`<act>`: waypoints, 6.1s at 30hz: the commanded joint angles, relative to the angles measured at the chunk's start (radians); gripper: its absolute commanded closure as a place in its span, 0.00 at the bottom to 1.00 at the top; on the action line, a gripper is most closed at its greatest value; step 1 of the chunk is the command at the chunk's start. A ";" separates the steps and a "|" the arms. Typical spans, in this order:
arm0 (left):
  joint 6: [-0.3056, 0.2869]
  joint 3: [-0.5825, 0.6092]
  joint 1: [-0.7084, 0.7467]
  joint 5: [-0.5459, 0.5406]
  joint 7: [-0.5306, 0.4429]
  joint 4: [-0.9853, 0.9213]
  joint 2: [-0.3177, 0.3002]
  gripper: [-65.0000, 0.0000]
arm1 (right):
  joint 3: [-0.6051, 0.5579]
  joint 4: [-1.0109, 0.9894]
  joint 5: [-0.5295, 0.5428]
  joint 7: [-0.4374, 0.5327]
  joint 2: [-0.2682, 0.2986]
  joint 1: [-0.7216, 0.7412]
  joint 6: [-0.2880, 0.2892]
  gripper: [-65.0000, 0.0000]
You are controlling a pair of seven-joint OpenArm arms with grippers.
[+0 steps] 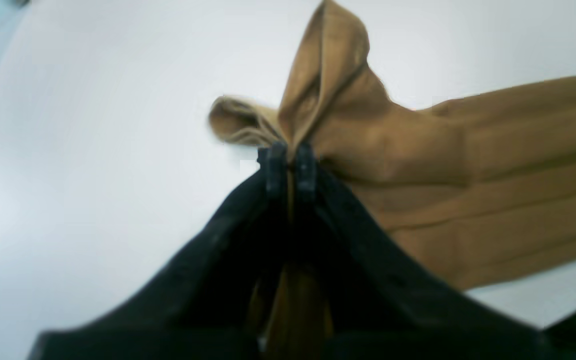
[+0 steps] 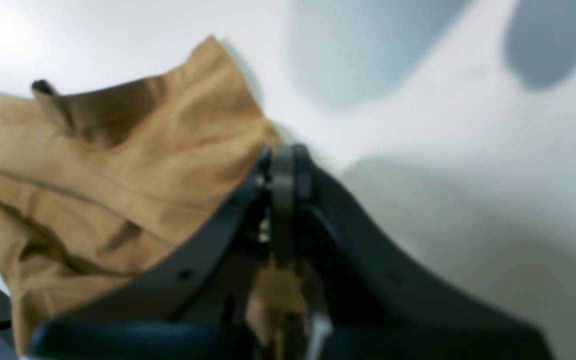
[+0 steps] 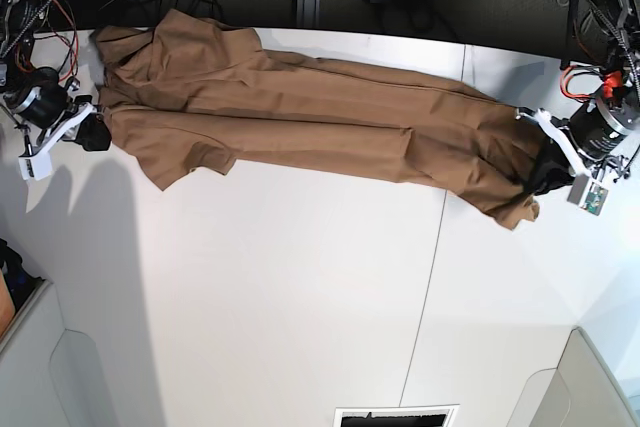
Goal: Layout the t-shirt on the table in an organized manner, then fold the t-shirt properly
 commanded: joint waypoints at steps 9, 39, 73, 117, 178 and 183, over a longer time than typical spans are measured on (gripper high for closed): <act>0.051 0.357 -0.014 0.154 -0.050 0.066 0.113 1.00 | 0.008 0.011 0.009 0.024 -0.018 0.011 0.003 1.00; -0.087 0.533 -0.058 -0.148 -0.064 -0.156 0.307 0.63 | 0.145 0.082 0.045 0.009 0.010 0.015 0.000 0.56; -0.087 0.220 -0.063 -0.230 0.005 -0.248 0.091 0.63 | -0.054 -0.037 0.163 -0.083 -0.048 -0.079 0.041 0.46; -0.087 0.621 -0.063 0.035 -0.076 -0.315 0.329 0.63 | 0.008 0.069 0.204 -0.129 -0.101 0.212 0.037 1.00; -0.087 0.615 -0.077 -0.012 -0.048 -0.315 0.335 0.63 | -0.129 0.122 -0.014 0.026 -0.181 0.170 0.005 1.00; -0.087 0.615 -0.077 -0.006 -0.050 -0.315 0.335 0.63 | -0.132 0.305 0.035 -0.023 -0.187 0.113 0.011 1.00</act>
